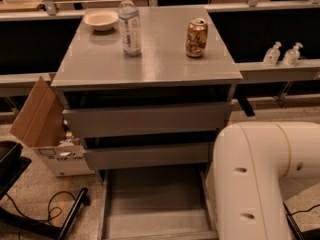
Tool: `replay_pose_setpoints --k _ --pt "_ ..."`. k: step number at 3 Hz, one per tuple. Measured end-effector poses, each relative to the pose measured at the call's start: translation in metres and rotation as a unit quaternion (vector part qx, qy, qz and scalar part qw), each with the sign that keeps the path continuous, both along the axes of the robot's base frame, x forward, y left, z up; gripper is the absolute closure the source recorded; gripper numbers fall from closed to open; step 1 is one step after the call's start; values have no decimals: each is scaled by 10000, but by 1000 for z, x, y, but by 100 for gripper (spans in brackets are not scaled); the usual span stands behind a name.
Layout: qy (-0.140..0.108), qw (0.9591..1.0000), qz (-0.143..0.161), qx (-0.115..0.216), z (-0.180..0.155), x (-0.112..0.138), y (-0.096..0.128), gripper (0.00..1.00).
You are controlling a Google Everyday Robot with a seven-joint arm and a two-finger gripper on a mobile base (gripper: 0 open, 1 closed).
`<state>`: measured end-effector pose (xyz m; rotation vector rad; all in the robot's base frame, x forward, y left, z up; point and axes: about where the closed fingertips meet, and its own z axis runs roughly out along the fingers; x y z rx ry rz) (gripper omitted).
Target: Open bottom drawer
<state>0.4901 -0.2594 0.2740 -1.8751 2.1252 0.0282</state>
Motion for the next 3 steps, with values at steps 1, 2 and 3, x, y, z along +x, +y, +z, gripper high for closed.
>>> replay_pose_setpoints --k 1,2,3 --pt "-305 9994 -167 -43 58 -38 -34 100" --pt "-604 9977 -45 -292 108 -79 -48 100" --pt "-1450 9888 165 -321 188 -86 -43 100"
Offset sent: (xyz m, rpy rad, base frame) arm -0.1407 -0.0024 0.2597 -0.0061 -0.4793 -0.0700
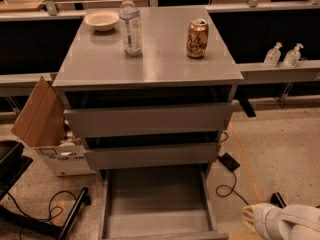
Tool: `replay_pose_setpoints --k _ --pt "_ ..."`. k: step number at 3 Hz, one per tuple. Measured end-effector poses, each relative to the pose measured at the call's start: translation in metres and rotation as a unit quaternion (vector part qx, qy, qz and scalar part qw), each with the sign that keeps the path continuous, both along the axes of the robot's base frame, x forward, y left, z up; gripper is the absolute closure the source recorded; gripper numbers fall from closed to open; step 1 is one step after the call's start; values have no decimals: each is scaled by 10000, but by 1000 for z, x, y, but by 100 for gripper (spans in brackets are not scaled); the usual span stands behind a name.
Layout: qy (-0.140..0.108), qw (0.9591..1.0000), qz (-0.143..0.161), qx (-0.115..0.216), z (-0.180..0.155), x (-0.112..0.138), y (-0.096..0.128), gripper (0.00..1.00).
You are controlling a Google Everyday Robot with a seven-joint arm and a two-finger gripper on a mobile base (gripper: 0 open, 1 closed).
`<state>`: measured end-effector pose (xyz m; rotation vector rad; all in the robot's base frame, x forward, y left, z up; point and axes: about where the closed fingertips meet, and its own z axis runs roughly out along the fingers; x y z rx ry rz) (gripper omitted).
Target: Open bottom drawer
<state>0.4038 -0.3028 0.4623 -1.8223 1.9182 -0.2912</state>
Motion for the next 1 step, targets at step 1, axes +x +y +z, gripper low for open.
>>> replay_pose_setpoints --k 1 --pt "-724 9972 154 81 65 -7 17 88"
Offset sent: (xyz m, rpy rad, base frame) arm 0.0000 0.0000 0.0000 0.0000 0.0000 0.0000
